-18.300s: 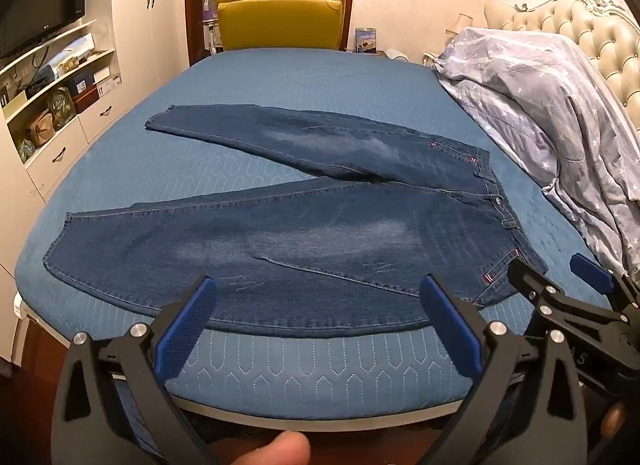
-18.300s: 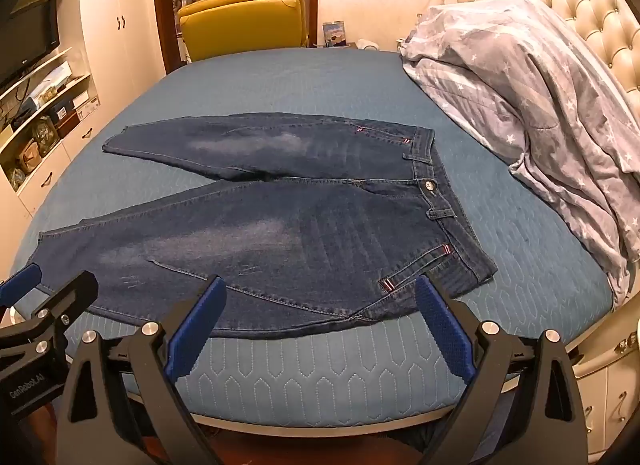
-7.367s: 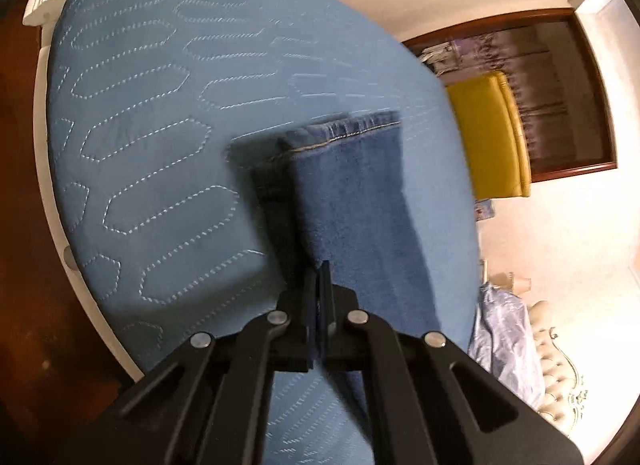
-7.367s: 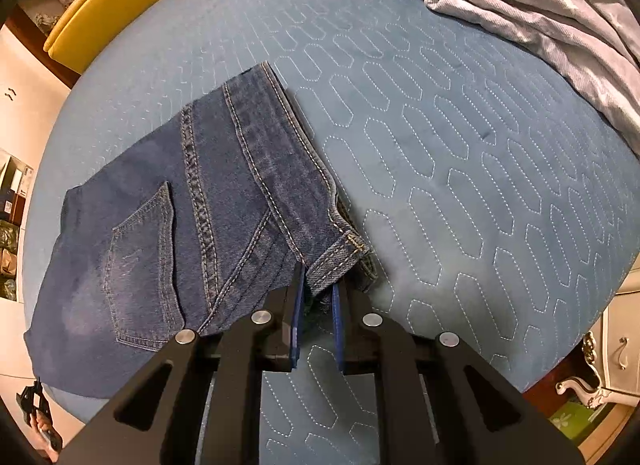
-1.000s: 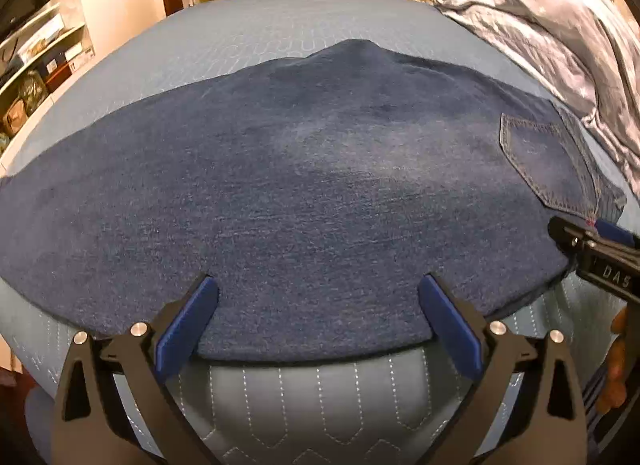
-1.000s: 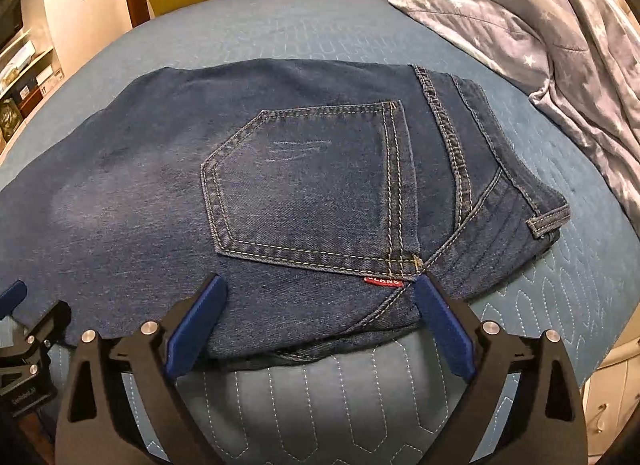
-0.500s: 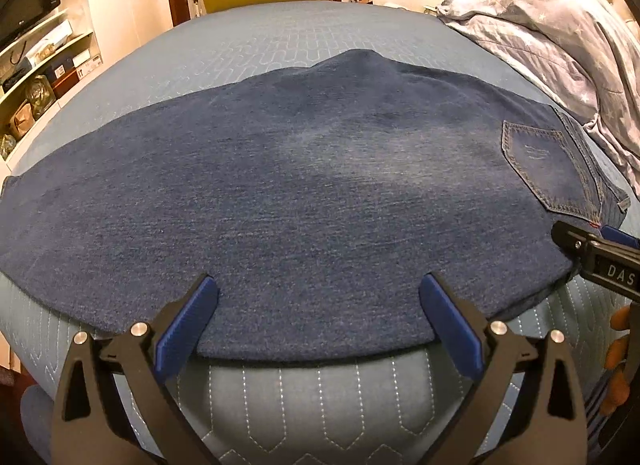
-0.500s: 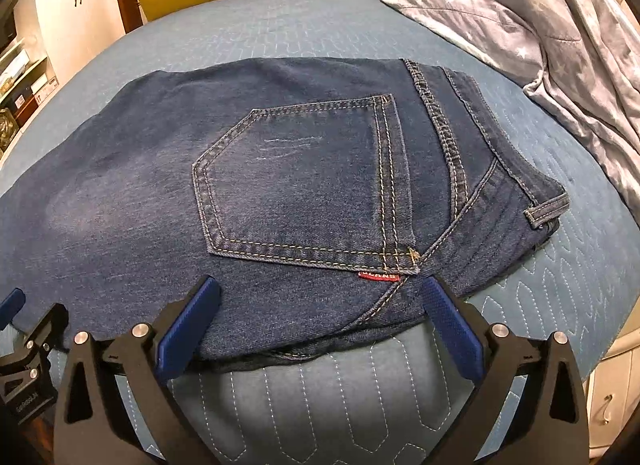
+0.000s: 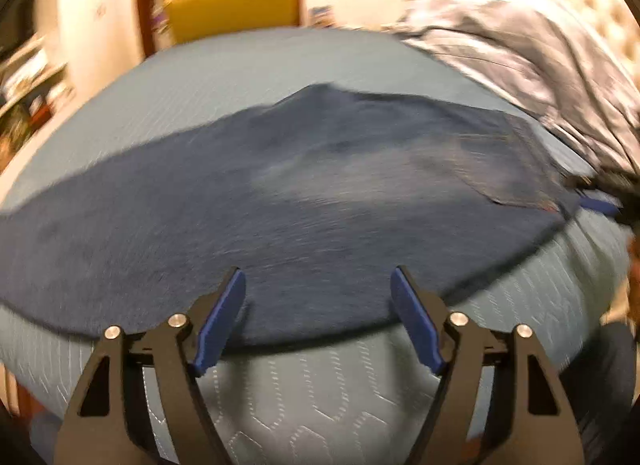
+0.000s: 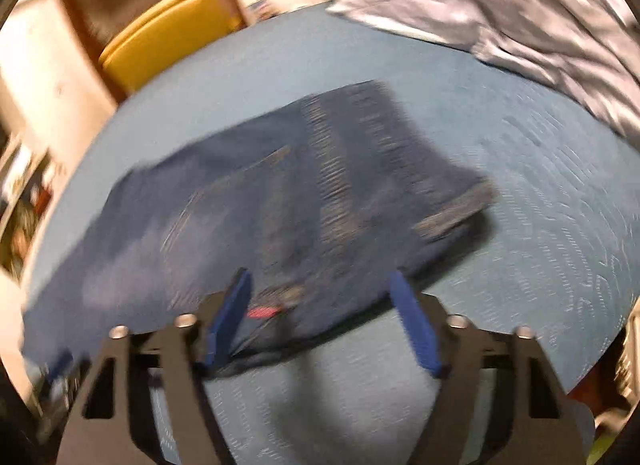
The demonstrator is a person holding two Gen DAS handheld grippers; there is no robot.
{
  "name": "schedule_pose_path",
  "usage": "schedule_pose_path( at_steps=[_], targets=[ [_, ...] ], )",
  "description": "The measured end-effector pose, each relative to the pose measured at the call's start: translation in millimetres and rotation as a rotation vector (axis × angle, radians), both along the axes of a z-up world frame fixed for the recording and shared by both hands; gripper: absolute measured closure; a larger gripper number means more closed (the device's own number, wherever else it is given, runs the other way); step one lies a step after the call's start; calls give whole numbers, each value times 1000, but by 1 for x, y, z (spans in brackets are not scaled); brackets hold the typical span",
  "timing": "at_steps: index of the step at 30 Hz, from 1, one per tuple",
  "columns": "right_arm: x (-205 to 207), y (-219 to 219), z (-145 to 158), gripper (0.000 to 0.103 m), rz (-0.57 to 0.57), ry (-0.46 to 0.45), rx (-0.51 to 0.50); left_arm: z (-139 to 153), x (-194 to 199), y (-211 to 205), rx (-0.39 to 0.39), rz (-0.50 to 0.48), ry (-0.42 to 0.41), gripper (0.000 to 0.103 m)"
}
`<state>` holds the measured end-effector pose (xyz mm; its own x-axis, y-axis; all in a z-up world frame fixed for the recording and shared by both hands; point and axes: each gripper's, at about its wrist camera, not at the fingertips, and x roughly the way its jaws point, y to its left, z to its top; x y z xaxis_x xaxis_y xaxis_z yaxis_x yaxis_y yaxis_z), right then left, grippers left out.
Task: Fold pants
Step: 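Grasp the leg cuff with the right tool and lift it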
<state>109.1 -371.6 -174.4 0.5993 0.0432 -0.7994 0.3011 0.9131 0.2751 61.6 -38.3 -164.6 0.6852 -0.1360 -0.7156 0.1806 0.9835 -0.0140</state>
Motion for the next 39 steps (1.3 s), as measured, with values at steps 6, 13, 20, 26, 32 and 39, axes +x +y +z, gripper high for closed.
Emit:
schedule_pose_path(
  at_steps=[6, 13, 20, 26, 32, 39],
  targets=[
    [7, -34, -12, 71, -30, 6, 99, 6, -18, -67, 111, -294, -85, 56],
    [-2, -28, -11, 96, 8, 15, 73, -13, 6, -118, 145, -438, -54, 86],
    [1, -32, -12, 96, 11, 26, 48, -10, -1, -115, 143, -478, -47, 101],
    [2, -32, -14, 96, -15, 54, 3, -18, -6, -115, 117, -477, -25, 95],
    [-17, -13, 16, 74, -100, 18, -217, 7, -5, -58, -145, -331, 10, 71],
    [10, 86, 23, 57, 187, -86, -287, -11, 21, 37, -108, -3, 24, 60]
  ],
)
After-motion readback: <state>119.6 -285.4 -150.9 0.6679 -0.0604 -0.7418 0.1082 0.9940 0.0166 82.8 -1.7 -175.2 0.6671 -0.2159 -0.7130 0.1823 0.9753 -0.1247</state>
